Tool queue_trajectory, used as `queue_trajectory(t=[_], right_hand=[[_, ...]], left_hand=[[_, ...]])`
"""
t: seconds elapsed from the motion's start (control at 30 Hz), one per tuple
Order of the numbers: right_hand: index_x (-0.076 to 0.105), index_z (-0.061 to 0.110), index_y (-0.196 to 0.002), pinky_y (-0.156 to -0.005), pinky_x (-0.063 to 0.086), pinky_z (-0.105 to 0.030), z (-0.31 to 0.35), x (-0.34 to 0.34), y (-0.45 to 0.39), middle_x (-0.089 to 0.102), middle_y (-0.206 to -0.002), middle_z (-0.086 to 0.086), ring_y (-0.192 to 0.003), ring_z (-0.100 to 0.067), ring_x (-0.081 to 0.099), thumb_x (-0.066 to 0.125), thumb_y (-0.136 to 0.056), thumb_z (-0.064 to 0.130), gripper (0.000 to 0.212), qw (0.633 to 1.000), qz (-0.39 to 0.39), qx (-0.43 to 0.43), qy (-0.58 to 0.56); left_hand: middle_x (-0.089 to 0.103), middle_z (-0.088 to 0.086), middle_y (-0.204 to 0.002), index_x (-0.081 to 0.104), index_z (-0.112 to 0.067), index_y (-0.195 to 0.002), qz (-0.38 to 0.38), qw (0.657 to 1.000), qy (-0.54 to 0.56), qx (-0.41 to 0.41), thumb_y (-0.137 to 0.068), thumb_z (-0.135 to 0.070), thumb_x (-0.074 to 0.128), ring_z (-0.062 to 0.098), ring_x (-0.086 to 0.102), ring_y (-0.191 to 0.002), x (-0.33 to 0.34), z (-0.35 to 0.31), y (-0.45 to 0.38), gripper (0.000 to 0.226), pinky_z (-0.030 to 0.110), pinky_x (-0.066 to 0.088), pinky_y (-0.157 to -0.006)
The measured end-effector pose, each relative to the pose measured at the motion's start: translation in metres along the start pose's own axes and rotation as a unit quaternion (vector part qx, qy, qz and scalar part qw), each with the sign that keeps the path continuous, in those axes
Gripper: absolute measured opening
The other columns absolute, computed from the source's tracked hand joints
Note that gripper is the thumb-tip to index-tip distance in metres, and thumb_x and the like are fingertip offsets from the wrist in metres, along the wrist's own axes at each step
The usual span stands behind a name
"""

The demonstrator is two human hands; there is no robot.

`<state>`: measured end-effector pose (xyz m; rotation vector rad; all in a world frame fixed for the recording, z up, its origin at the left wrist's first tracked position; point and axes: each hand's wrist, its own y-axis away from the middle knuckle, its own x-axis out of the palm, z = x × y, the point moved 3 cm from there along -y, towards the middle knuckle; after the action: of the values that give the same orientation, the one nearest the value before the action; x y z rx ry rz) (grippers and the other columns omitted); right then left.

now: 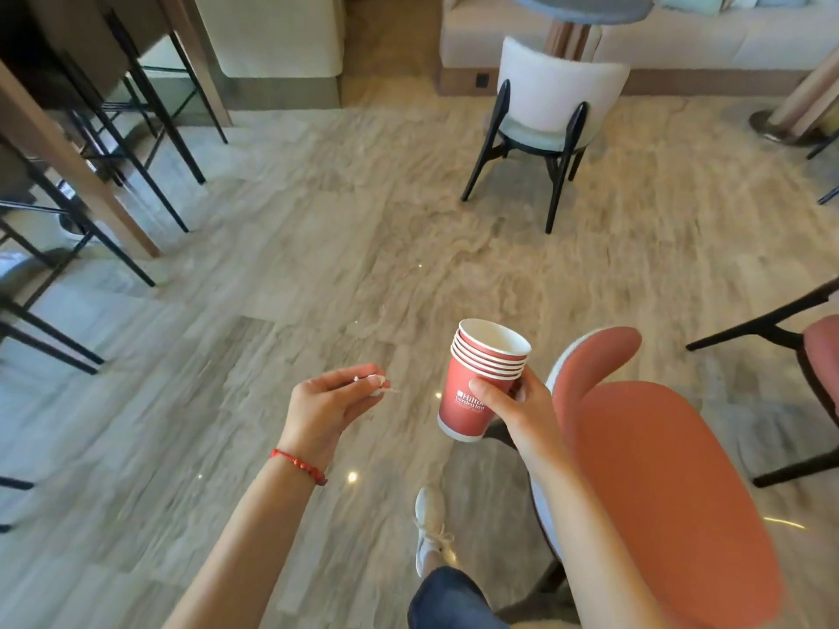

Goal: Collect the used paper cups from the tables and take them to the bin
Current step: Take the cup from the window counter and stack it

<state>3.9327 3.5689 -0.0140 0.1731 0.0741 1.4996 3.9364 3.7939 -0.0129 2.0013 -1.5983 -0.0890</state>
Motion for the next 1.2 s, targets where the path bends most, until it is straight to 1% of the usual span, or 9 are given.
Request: queue_trajectory(t=[0.1, 0.2, 0.27, 0.43, 0.57, 0.73, 0.83, 1.03, 1.2], right_hand=[[0.06, 0.022, -0.102, -0.072, 0.05, -0.014, 0.011, -0.001, -0.057, 0.07, -0.098, 0.006, -0.086, 0.001, 0.066, 0.077, -0.073, 0.006, 0.037, 1.0, 0.01, -0.011, 0.009], [0.06, 0.023, -0.102, -0.071, 0.05, -0.014, 0.03, -0.003, -0.111, 0.071, -0.095, 0.01, -0.087, 0.001, 0.066, 0.081, -0.067, 0.015, 0.042, 1.0, 0.018, -0.018, 0.009], [0.06, 0.024, -0.102, -0.071, 0.05, -0.014, 0.043, -0.005, -0.144, 0.072, -0.091, 0.014, -0.088, 0.001, 0.066, 0.077, -0.063, 0.02, 0.042, 1.0, 0.02, -0.022, 0.009], [0.062, 0.025, -0.102, -0.07, 0.05, -0.013, 0.059, -0.012, -0.22, 0.073, -0.093, 0.017, -0.089, -0.001, 0.067, 0.081, -0.065, 0.021, 0.042, 1.0, 0.012, -0.022, -0.004], [0.063, 0.023, -0.099, -0.07, 0.05, -0.013, 0.085, -0.007, -0.291, 0.073, -0.088, 0.015, -0.085, 0.0, 0.067, 0.075, -0.063, 0.021, 0.038, 1.0, 0.0, -0.02, -0.005], [0.061, 0.022, -0.1, -0.069, 0.05, -0.013, 0.1, 0.011, -0.402, 0.073, -0.089, 0.017, -0.085, 0.001, 0.067, 0.08, -0.068, 0.012, 0.039, 0.999, -0.005, -0.037, -0.001], [0.061, 0.022, -0.1, -0.071, 0.051, -0.015, 0.112, 0.028, -0.469, 0.073, -0.089, 0.013, -0.086, 0.0, 0.066, 0.076, -0.073, 0.005, 0.036, 0.999, -0.009, -0.037, -0.001], [0.061, 0.021, -0.103, -0.073, 0.052, -0.016, 0.149, 0.045, -0.573, 0.072, -0.094, 0.009, -0.089, -0.003, 0.067, 0.075, -0.071, 0.008, 0.037, 0.999, -0.02, -0.03, -0.012], [0.062, 0.021, -0.101, -0.075, 0.053, -0.019, 0.154, 0.044, -0.648, 0.071, -0.096, 0.005, -0.087, -0.004, 0.067, 0.073, -0.075, 0.003, 0.034, 0.999, -0.028, -0.013, -0.006]], left_hand=[[0.074, 0.01, -0.073, 0.069, 0.001, -0.081, -0.003, 1.0, 0.003, 0.009, -0.076, 0.007, 0.065, 0.015, 0.071, -0.072, 0.022, -0.022, -0.05, 0.009, 0.017, 0.055, -0.062], [0.074, 0.01, -0.075, 0.07, 0.0, -0.079, 0.0, 1.0, -0.005, 0.014, -0.075, 0.006, 0.066, 0.016, 0.072, -0.073, 0.048, -0.047, -0.095, 0.008, 0.017, 0.055, -0.063], [0.074, 0.01, -0.075, 0.069, 0.002, -0.081, 0.006, 1.0, -0.009, 0.018, -0.075, 0.006, 0.067, 0.016, 0.071, -0.074, 0.065, -0.063, -0.124, 0.008, 0.017, 0.055, -0.064], [0.074, 0.011, -0.077, 0.068, 0.003, -0.085, 0.015, 1.0, -0.009, 0.025, -0.076, 0.005, 0.067, 0.017, 0.072, -0.076, 0.101, -0.1, -0.195, 0.009, 0.017, 0.055, -0.063], [0.074, 0.013, -0.078, 0.067, 0.005, -0.087, 0.03, 0.999, -0.004, 0.023, -0.075, 0.005, 0.067, 0.018, 0.072, -0.077, 0.128, -0.142, -0.256, 0.012, 0.017, 0.055, -0.064], [0.074, 0.011, -0.075, 0.068, 0.004, -0.084, 0.042, 0.999, -0.006, 0.033, -0.077, 0.007, 0.065, 0.017, 0.072, -0.074, 0.152, -0.185, -0.362, 0.008, 0.018, 0.055, -0.064], [0.074, 0.011, -0.075, 0.068, 0.004, -0.084, 0.045, 0.999, -0.015, 0.024, -0.077, 0.007, 0.065, 0.017, 0.072, -0.074, 0.168, -0.218, -0.423, 0.009, 0.018, 0.055, -0.064], [0.074, 0.01, -0.075, 0.069, 0.003, -0.083, 0.067, 0.996, -0.046, 0.028, -0.076, 0.007, 0.066, 0.017, 0.071, -0.072, 0.205, -0.285, -0.519, 0.009, 0.018, 0.055, -0.064], [0.074, 0.013, -0.077, 0.069, 0.003, -0.083, 0.058, 0.998, -0.037, 0.012, -0.075, 0.007, 0.067, 0.018, 0.072, -0.075, 0.224, -0.305, -0.586, 0.01, 0.018, 0.054, -0.063]])
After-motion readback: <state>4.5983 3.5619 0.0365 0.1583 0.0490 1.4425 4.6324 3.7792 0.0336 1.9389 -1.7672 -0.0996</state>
